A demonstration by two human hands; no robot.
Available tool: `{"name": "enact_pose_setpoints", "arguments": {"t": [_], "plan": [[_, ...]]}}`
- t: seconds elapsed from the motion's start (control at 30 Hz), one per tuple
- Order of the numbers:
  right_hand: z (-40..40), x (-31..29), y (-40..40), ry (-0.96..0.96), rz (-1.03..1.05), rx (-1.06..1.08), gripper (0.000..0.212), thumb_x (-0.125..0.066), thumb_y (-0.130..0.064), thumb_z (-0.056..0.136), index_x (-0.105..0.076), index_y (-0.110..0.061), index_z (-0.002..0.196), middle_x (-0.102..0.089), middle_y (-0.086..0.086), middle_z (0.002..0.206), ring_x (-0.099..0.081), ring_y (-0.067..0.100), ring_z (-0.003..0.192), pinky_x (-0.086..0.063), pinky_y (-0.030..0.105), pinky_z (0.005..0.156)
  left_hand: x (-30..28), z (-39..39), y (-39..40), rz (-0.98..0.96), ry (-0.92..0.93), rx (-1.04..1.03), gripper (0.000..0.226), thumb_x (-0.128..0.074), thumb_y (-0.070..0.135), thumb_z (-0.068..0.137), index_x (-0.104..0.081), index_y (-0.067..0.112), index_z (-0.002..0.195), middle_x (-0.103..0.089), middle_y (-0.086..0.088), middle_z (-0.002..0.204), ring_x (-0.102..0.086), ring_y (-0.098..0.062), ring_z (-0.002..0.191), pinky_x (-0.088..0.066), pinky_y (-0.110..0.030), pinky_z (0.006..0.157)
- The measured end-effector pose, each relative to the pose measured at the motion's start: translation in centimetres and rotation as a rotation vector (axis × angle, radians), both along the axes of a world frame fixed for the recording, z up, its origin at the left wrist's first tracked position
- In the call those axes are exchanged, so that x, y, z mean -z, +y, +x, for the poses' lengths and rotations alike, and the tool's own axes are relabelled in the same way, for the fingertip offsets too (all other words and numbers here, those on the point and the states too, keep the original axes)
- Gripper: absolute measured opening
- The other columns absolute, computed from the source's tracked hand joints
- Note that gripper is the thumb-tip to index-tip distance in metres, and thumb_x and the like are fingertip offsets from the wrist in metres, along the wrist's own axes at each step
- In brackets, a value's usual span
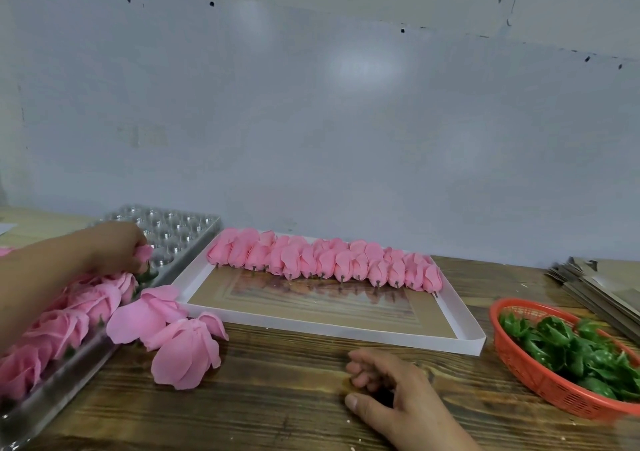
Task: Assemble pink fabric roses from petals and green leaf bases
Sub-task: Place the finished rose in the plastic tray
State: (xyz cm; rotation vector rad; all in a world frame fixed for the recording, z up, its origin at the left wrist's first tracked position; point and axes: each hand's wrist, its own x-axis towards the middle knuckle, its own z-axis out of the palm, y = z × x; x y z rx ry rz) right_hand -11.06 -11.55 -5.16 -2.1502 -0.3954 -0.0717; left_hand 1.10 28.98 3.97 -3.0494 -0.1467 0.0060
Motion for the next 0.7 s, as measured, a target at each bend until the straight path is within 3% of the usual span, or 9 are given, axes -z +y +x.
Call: {"name": "enact_pose_setpoints", "arguments": {"t": [0.2,0.33,0.47,0.6,0.7], "plan": [[-0.1,-0.2,0.0,0.011,-0.012,-0.011,0.042,-0.078,-0.019,0.073,-0.057,-0.040,0.103,-0.067,-0.004,0.098,-0.062,0.003,0.090,-0.048,0.019,0.087,0.3,0.3,-0.9,0.049,-0.008,-0.029,0.028,-0.058,0.022,0.089,-0.043,0.015,0.067,-0.053,-0.006,0.075,-0.047,-0.021,0.070,-0.030,-0.024,0.058],[-0.1,-0.3,0.0,0.008,-0.013,-0.010,0.042,-0.078,-0.018,0.073,-0.058,-0.040,0.103,-0.067,-0.003,0.098,-0.062,0.004,0.090,-0.049,0.021,0.086,-0.2,0.1,-0.4,-0.075,0.008,0.029,0.019,-0.065,0.019,0.084,-0.053,0.013,0.071,-0.058,-0.001,0.068,-0.049,-0.016,0.064,-0.035,-0.024,0.055],[-0.1,-0.2,0.1,-0.010,-0.017,0.005,0.044,-0.078,-0.014,0.072,-0.058,-0.038,0.103,-0.068,-0.004,0.097,-0.062,0.005,0.090,-0.049,0.024,0.088,-0.8,-0.3,0.2,-0.215,0.015,0.121,0.008,-0.071,0.013,0.080,-0.066,0.008,0.085,-0.070,-0.003,0.080,-0.058,-0.012,0.066,-0.043,-0.020,0.061],[-0.3,-0.4,0.2,-0.011,-0.015,0.007,0.043,-0.078,-0.012,0.073,-0.058,-0.035,0.103,-0.067,-0.003,0.097,-0.062,0.004,0.089,-0.048,0.021,0.088,-0.4,-0.5,-0.1,-0.107,0.065,0.160,0.015,-0.067,0.013,0.082,-0.056,0.023,0.076,-0.060,0.008,0.072,-0.053,-0.010,0.067,-0.036,-0.012,0.055],[-0.4,-0.6,0.2,0.005,-0.009,0.005,0.042,-0.078,-0.011,0.073,-0.059,-0.035,0.103,-0.067,-0.001,0.098,-0.061,0.004,0.090,-0.048,0.019,0.088,0.2,-0.2,-0.3,-0.003,0.036,0.157,0.022,-0.062,0.012,0.081,-0.047,0.023,0.069,-0.050,0.008,0.066,-0.047,-0.013,0.067,-0.033,-0.018,0.055]]}}
